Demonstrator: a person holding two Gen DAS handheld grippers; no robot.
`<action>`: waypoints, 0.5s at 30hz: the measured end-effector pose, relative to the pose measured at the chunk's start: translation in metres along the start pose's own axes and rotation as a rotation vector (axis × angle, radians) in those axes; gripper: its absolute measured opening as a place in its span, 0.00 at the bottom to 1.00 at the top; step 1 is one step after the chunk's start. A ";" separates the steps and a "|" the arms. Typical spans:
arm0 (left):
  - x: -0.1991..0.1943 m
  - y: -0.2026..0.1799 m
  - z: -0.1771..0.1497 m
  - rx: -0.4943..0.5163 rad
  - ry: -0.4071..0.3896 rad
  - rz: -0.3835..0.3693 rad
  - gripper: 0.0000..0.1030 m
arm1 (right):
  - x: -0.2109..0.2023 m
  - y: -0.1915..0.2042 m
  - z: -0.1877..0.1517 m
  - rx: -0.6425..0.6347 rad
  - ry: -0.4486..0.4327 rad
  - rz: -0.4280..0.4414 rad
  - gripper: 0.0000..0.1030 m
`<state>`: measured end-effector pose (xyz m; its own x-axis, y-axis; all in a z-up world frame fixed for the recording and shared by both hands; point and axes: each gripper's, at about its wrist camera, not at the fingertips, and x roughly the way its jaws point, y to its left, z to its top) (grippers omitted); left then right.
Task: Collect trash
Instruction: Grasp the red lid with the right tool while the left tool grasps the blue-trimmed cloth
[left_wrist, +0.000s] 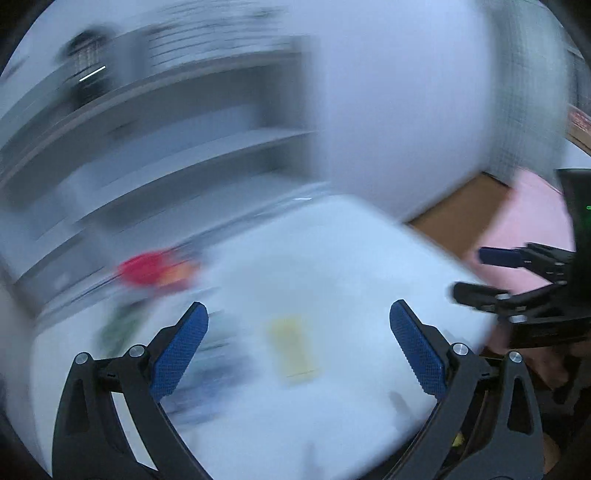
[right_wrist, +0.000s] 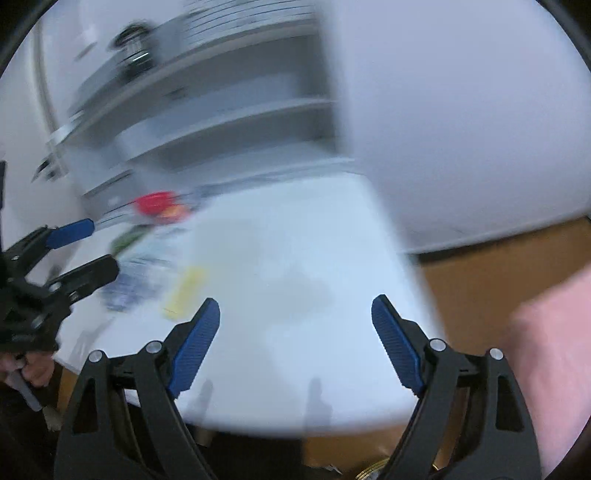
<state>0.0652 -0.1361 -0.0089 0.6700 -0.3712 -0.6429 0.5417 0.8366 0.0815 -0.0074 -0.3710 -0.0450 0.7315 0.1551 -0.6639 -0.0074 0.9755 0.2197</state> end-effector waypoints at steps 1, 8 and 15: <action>-0.002 0.029 -0.006 -0.034 0.013 0.045 0.93 | 0.011 0.018 0.007 -0.026 0.010 0.035 0.79; -0.009 0.184 -0.063 -0.226 0.119 0.258 0.93 | 0.098 0.153 0.065 -0.226 0.110 0.199 0.79; 0.017 0.231 -0.079 -0.246 0.150 0.173 0.93 | 0.205 0.212 0.131 -0.227 0.248 0.238 0.79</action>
<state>0.1615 0.0829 -0.0608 0.6493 -0.1671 -0.7419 0.2758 0.9609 0.0249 0.2304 -0.1529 -0.0411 0.5048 0.3865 -0.7719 -0.3273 0.9131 0.2431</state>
